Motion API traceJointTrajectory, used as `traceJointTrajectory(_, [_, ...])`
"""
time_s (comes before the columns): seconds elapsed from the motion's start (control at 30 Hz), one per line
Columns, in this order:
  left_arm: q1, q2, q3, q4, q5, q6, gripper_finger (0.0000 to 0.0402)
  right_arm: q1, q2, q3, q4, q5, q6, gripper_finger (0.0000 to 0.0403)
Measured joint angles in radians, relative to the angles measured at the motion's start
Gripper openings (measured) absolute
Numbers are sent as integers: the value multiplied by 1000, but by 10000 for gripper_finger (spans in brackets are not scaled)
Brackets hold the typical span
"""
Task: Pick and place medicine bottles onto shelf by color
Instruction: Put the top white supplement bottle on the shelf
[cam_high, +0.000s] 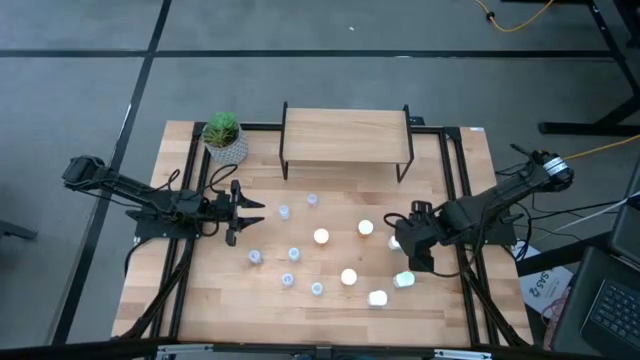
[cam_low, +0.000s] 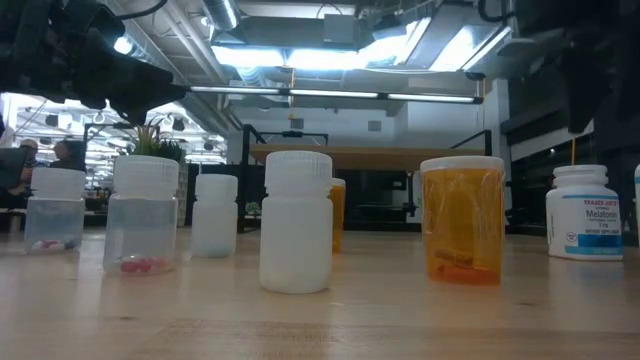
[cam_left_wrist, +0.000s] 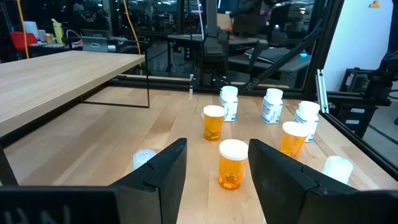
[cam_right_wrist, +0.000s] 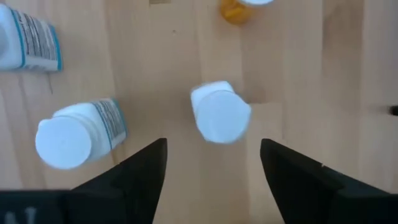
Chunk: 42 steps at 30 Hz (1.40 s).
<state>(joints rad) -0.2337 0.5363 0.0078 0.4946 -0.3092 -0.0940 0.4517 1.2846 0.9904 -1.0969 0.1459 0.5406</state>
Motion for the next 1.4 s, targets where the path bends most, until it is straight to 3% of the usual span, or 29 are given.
traceJointTrajectory(0.2, [0,0,0,0,0,37,165,-19,5,-82,115,10,-82,259])
traceJointTrajectory(0.33, [0,0,0,0,0,52,165,-35,5,-101,115,71,-79,259])
traceJointTrajectory(0.5, [0,0,0,0,0,53,165,-43,5,-140,158,14,-74,259])
traceJointTrajectory(0.8, [0,0,0,0,0,53,165,-43,5,-213,272,54,-75,259])
traceJointTrajectory(1.07, [0,0,0,0,0,54,165,-43,5,-213,274,37,-80,258])
traceJointTrajectory(1.4, [0,0,0,0,0,54,165,-43,5,-213,280,37,-73,177])
